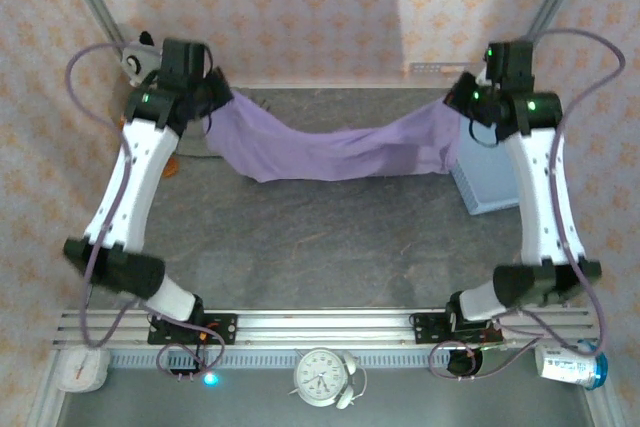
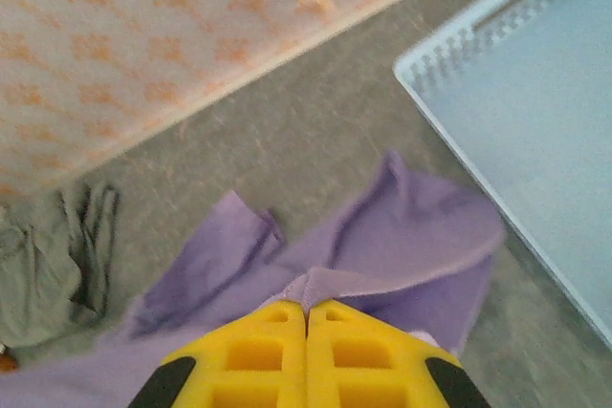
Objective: Fold and stack the mixed laundry pile
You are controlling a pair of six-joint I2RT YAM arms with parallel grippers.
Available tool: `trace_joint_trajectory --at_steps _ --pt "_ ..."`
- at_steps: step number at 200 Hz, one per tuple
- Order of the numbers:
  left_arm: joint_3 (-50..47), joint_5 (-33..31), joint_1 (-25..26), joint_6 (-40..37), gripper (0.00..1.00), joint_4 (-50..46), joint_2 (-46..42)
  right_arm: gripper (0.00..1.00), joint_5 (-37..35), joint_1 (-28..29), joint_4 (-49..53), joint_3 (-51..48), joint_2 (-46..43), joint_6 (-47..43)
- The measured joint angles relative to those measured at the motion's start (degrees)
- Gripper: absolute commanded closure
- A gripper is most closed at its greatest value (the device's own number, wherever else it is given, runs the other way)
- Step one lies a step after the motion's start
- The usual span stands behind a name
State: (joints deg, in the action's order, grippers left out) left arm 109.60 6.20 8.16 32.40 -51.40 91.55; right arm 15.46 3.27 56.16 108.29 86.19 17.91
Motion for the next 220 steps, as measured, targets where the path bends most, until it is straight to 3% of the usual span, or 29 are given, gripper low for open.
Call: trace_joint_trajectory --at_steps 29,55,81,116,146,181,220 --pt "26.6 3.5 -0.1 -0.2 1.00 -3.6 15.6 1.00 2.2 -0.9 -0.7 19.6 12.6 0.5" --pt "35.8 5.3 -0.1 -0.1 1.00 -4.8 16.9 1.00 2.8 -1.0 0.2 31.8 14.2 0.0" --pt "33.7 5.9 -0.3 0.3 1.00 -3.3 9.6 1.00 4.0 -1.1 0.1 33.3 7.3 -1.0" --pt "20.7 5.0 -0.4 0.7 1.00 3.0 -8.3 1.00 5.2 -1.1 0.0 25.0 -8.7 -2.9" --pt "15.7 3.5 -0.4 1.2 1.00 6.7 -18.9 1.00 6.4 -1.1 0.3 21.4 -17.6 -3.3" --pt "15.3 3.4 -0.4 2.5 1.00 9.7 -23.5 1.00 6.4 -1.1 0.1 20.5 -22.7 -3.2" --pt "16.0 3.4 -0.4 3.4 1.00 10.2 -21.6 1.00 5.1 -1.1 -2.1 13.9 -23.8 -2.5"
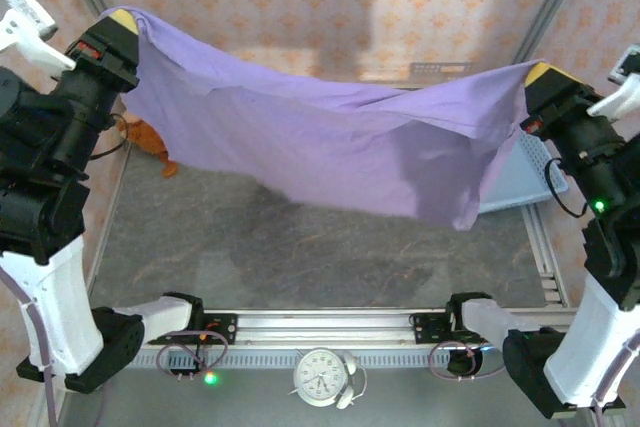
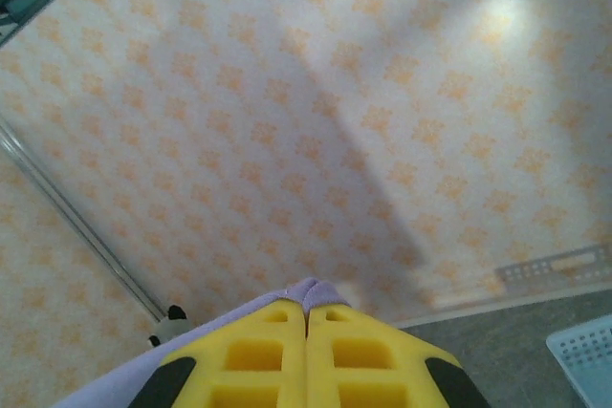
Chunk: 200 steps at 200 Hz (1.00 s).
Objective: Fold and stack the mixed laundry pile
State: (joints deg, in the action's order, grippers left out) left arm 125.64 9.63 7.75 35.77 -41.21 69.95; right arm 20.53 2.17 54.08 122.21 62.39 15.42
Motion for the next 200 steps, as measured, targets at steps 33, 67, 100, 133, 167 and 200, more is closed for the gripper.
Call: trace_joint_trajectory --at_steps 33,67,100,133,167,200 --pt "0.0 -0.7 0.0 -0.3 1.00 0.0 5.5 1.00 -1.6 0.0 -4.5 -11.1 2.1 1.5" --pt "4.9 -2.0 0.0 -2.1 1.00 -0.5 18.8 1.00 -4.5 0.0 -11.3 -20.6 10.8 2.6" --pt "10.0 -3.0 0.0 -4.9 0.47 -1.5 38.8 0.84 -7.1 0.0 -19.4 -28.3 23.9 4.5" --pt "22.4 -3.1 0.0 -5.7 0.00 -8.8 63.0 0.20 -7.5 -0.1 -23.4 -25.7 38.6 6.3" --pt "27.3 -2.8 0.0 -5.5 0.00 -17.0 74.1 0.14 -7.2 -0.4 -21.9 -18.6 48.2 6.4" --pt "9.8 -2.2 0.0 -5.7 0.00 -15.5 61.9 0.16 -7.0 -0.3 -20.3 -23.6 43.1 5.2"
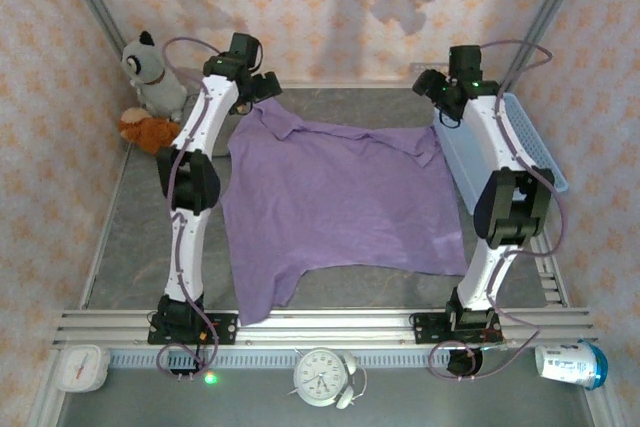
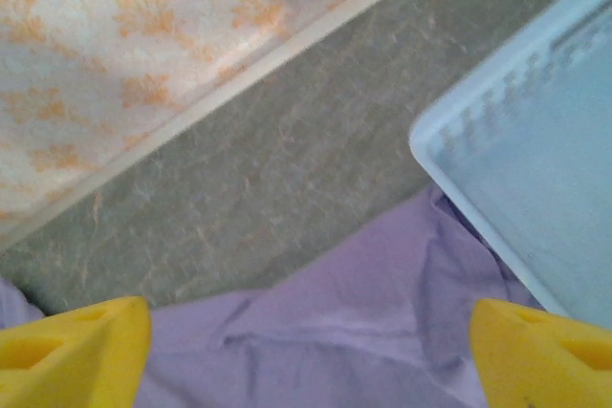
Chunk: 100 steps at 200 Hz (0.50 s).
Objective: Fold and stack the mixed laundry pile
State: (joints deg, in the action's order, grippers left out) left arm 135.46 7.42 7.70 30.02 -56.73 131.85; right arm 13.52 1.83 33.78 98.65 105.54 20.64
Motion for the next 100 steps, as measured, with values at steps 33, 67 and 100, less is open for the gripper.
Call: trace_joint_trajectory --at_steps 33,67,100 --pt "-24.4 2.1 0.1 0.7 0.06 6.6 -21.2 0.25 1.7 0.0 4.2 -10.6 -9.9 -2.1" --pt "-47.5 4.4 2.1 4.0 0.42 14.0 -38.0 0.30 3.8 0.3 6.9 -24.4 -17.3 -2.9" --pt "-63.5 5.1 7.0 7.7 0.75 18.8 -41.4 0.31 4.5 1.9 7.3 -37.6 -20.2 -1.8"
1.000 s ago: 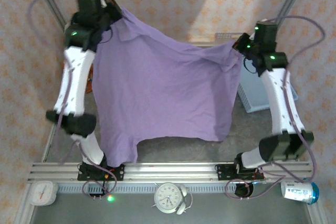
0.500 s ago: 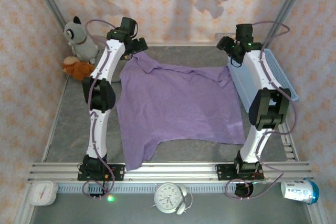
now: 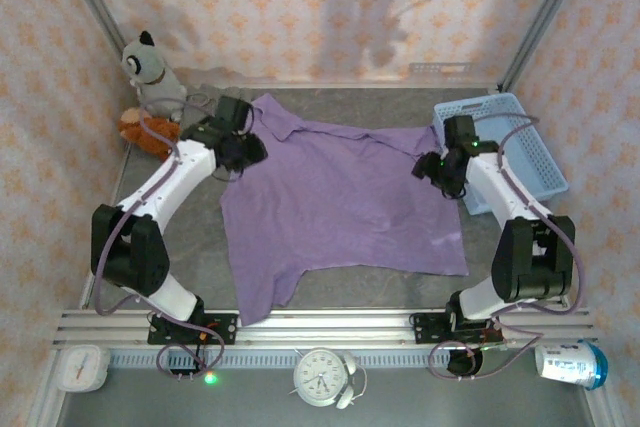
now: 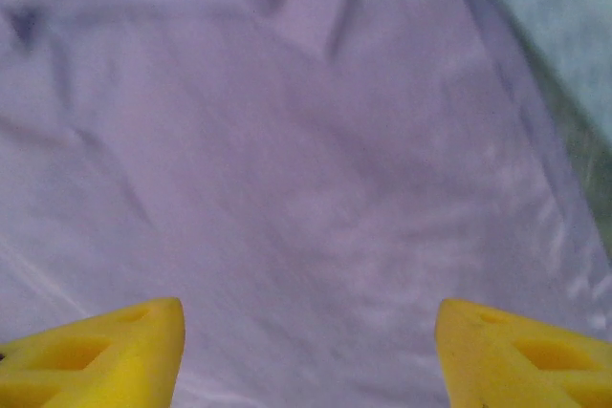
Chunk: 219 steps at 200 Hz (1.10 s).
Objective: Fold and stack the mixed laundry pile
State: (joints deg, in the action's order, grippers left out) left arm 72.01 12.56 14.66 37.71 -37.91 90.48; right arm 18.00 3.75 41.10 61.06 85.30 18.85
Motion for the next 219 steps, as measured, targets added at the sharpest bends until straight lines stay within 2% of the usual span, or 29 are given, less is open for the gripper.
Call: trace_joint_trajectory --at_steps 40,64,103,136,194,219 --pt "-9.5 -3.5 1.0 3.0 0.78 1.7 0.3 0.29 -0.4 0.8 -1.3 -6.3 1.2 2.4" --pt "-9.2 -7.1 0.7 3.0 0.78 2.2 3.2 0.25 -1.3 0.8 -3.9 -5.8 6.2 3.7" --pt "-5.8 -11.2 -0.9 2.8 0.79 2.2 13.0 0.24 -3.0 0.8 -4.8 -0.3 14.6 5.6" --pt "1.1 -14.1 -3.0 2.3 0.80 0.5 20.1 0.23 -3.7 0.8 -5.1 6.5 20.4 6.8" --pt "21.2 -20.2 -5.1 -3.9 0.79 -5.7 32.8 0.21 -3.1 0.8 -2.9 19.0 28.8 6.5" --pt "27.1 -21.7 -5.3 -7.1 0.73 -8.5 34.4 0.19 -1.6 0.8 -1.9 21.6 30.3 4.9"
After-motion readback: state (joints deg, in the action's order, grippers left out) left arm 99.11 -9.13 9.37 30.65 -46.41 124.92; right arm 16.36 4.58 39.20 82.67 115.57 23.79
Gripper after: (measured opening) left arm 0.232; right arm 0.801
